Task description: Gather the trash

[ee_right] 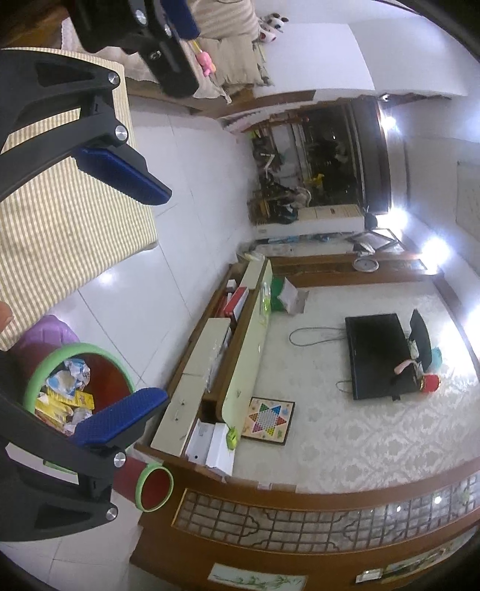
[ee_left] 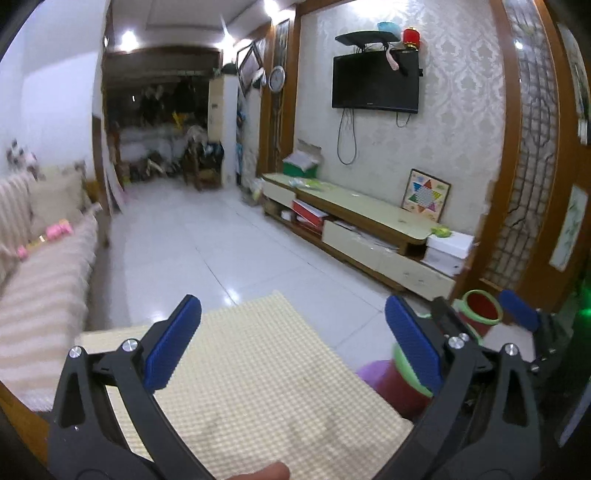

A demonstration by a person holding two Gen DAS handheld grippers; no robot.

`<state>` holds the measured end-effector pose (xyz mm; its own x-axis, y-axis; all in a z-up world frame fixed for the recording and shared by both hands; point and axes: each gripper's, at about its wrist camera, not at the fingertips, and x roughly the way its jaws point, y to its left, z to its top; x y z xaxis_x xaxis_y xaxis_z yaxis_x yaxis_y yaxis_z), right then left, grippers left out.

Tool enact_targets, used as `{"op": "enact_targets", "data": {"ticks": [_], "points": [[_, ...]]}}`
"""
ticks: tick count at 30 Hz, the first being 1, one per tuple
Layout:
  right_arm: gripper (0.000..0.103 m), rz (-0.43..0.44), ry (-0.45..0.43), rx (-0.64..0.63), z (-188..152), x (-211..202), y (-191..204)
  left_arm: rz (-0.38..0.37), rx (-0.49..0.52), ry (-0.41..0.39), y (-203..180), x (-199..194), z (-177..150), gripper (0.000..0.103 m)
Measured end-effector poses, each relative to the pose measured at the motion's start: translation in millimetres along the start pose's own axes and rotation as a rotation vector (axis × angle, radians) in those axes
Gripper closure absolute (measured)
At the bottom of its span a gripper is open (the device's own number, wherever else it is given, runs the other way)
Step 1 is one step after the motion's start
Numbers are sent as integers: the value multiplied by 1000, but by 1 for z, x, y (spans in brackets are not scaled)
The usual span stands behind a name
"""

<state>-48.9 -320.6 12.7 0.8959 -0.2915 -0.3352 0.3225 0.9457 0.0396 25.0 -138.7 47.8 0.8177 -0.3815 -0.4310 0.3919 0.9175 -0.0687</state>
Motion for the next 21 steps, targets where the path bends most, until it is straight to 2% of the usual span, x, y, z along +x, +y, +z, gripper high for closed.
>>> {"op": "enact_targets", "data": {"ticks": [8, 21], "points": [[7, 9, 0, -4, 0, -6, 7, 31, -52, 2, 17, -11, -2, 5], [7, -4, 21, 2, -8, -9, 2, 41, -49, 10, 17, -17, -6, 5]]}}
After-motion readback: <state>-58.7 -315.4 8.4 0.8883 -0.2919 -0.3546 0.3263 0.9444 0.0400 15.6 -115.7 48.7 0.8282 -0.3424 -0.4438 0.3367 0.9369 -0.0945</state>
